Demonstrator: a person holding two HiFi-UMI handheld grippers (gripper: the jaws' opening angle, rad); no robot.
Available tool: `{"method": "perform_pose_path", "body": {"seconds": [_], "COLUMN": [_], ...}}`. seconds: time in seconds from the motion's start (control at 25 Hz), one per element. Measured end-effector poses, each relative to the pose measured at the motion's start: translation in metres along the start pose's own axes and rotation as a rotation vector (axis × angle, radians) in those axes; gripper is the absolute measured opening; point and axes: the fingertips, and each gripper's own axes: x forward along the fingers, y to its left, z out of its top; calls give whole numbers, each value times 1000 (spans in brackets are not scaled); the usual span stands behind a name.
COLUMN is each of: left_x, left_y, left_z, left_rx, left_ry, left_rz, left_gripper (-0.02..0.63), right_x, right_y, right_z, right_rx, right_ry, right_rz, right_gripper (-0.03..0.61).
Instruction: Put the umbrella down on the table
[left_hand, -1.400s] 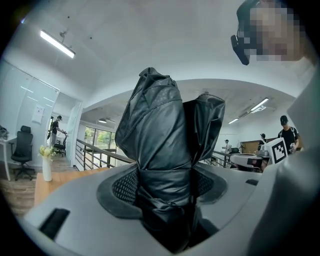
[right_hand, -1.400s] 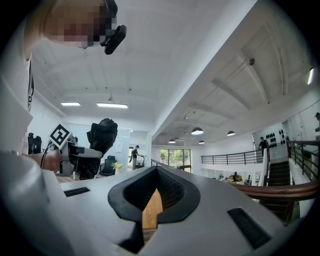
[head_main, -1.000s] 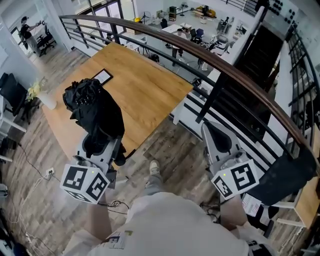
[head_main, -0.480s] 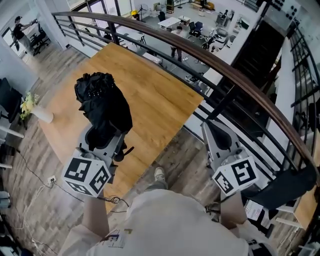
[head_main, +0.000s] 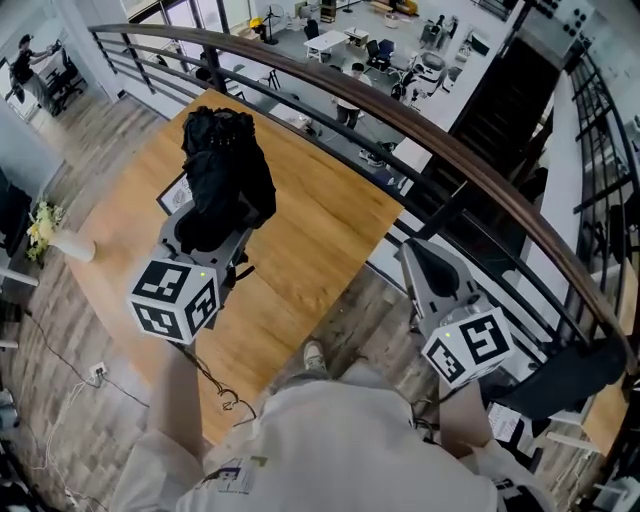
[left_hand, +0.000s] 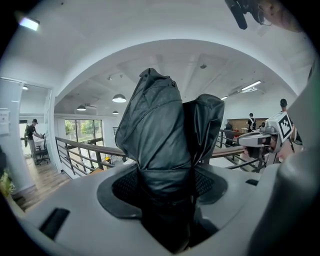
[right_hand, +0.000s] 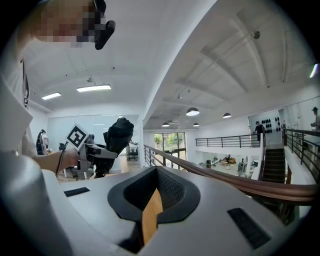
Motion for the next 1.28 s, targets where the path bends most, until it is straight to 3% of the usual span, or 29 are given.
{"method": "perform_pose_path", "body": {"seconds": [0.32, 0.6, 0.8, 0.96, 1.28], "left_x": [61, 123, 170, 206, 267], "left_y": [2, 4, 7, 10, 52], "left_z": [0, -23, -47, -66, -116], "left_rx": [37, 10, 50, 92, 55], "left_ry": [108, 212, 310, 380, 484], "left_rz": [24, -31, -62, -86, -103], "left_gripper": [281, 281, 281, 281, 281], "right_x": [14, 42, 65, 83, 127], "right_y": [-37, -52, -58, -67, -67], "right_z": [6, -8, -28, -44, -77], "right_rx": [67, 90, 86, 141, 214], "right_ry": [-2, 20, 57, 84, 146], "right_rz": [52, 93, 131, 146, 146], "right_gripper": [28, 28, 28, 28, 28]}}
